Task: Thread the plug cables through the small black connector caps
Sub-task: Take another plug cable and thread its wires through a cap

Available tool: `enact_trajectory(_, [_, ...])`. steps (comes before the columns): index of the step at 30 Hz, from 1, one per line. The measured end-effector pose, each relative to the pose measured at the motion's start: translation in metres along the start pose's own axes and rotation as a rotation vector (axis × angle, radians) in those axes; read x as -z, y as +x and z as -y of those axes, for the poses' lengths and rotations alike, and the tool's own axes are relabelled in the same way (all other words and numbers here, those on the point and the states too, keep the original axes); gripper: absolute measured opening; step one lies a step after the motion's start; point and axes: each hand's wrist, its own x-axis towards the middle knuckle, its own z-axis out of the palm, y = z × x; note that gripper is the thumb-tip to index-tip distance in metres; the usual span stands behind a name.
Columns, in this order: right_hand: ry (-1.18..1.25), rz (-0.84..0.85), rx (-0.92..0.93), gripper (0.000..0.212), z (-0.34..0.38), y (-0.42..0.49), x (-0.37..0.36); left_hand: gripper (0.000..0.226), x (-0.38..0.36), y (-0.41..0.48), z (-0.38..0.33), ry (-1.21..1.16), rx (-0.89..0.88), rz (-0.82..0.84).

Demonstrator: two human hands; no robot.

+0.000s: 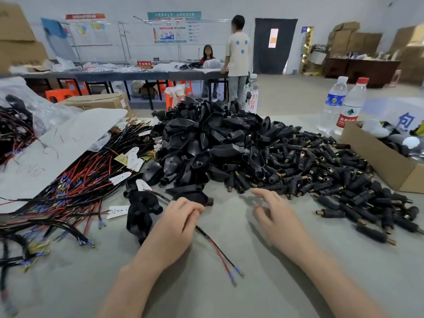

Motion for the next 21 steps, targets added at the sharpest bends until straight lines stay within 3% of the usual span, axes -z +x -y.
enact_trajectory(4, [0.098, 0.128, 0.020, 0.038, 0.031, 0.021, -0.024, 0.044, 0.004, -0.005, 0.000, 0.006, -0.041, 0.154])
enact_trajectory(8, [-0.052, 0.249, 0.021, 0.055, 0.051, 0.045, -0.051, 0.047, 0.012, -0.010, 0.004, -0.058, -0.006, 0.104])
enact_trajectory(10, [-0.193, 0.229, 0.049, 0.046, 0.051, 0.050, -0.058, 0.048, 0.016, -0.011, 0.006, -0.073, -0.002, 0.049])
enact_trajectory(13, [-0.168, 0.173, 0.043, 0.032, 0.047, 0.046, -0.057, 0.059, 0.014, -0.012, 0.007, -0.035, -0.056, 0.086])
enact_trajectory(18, [-0.155, 0.078, -0.018, 0.027, 0.027, 0.020, -0.027, 0.024, 0.007, -0.008, 0.006, 0.115, -0.170, 0.117])
enact_trajectory(21, [-0.056, 0.012, -0.073, 0.024, 0.011, 0.000, -0.001, 0.031, 0.006, -0.006, -0.004, 0.254, -0.156, 0.084])
